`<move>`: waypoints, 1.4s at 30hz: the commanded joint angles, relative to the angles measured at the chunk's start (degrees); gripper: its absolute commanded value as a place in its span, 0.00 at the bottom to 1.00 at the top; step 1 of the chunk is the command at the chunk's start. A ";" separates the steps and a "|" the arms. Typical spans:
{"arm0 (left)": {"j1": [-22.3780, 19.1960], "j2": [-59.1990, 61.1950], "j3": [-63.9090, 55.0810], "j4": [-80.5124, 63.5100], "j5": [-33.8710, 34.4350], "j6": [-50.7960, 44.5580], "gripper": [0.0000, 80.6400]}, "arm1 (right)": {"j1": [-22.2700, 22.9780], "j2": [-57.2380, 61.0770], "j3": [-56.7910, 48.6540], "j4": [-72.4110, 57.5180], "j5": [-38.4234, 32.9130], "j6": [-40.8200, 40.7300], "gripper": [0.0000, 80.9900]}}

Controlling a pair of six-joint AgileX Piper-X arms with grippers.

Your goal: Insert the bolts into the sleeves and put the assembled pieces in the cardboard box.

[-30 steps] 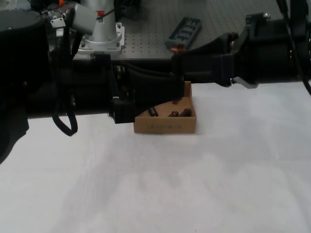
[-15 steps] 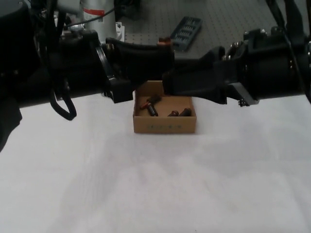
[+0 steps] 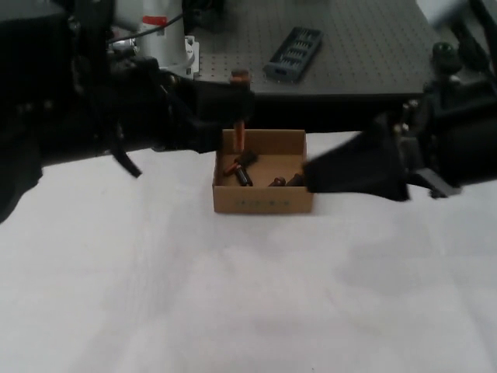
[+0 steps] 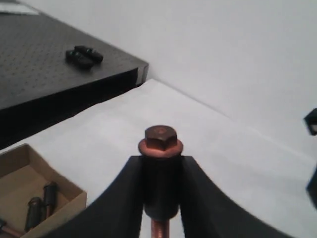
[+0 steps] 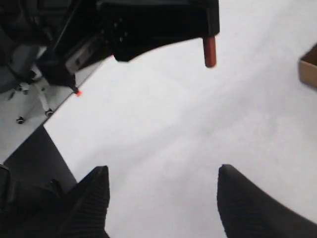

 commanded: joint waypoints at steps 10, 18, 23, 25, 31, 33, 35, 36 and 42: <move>0.84 28.93 -33.06 23.71 -6.64 4.09 0.01 | -10.01 -0.43 -0.28 13.21 14.01 -15.84 0.40; 0.84 46.23 -51.32 28.80 -8.77 3.95 0.01 | -12.82 -0.43 -0.28 13.79 17.29 -16.52 0.02; 0.84 52.75 -57.63 29.40 -9.70 3.95 0.01 | -12.82 -0.43 -0.28 13.37 17.29 -16.52 0.02; 0.84 54.40 -58.41 29.40 -11.27 3.90 0.01 | -12.82 -0.43 -0.28 13.37 17.29 -16.52 0.02; 0.84 55.42 -58.42 29.83 -13.94 2.81 0.39 | -12.82 -0.43 -0.28 12.63 17.29 -16.52 0.02; 0.84 55.42 -58.42 29.82 -14.40 0.89 0.51 | -12.82 -0.43 -0.28 12.63 17.29 -16.52 0.02; 0.84 55.24 -58.42 29.82 -14.37 0.15 0.52 | -12.82 -0.43 -0.28 12.63 17.29 -16.52 0.02; 0.84 55.06 -58.42 29.82 -14.37 0.01 0.52 | -12.82 -0.43 -0.28 12.63 17.29 -16.52 0.02; 0.84 51.75 -58.42 34.33 -13.34 0.00 0.34 | -12.82 -0.43 -0.28 13.15 17.29 -16.52 0.02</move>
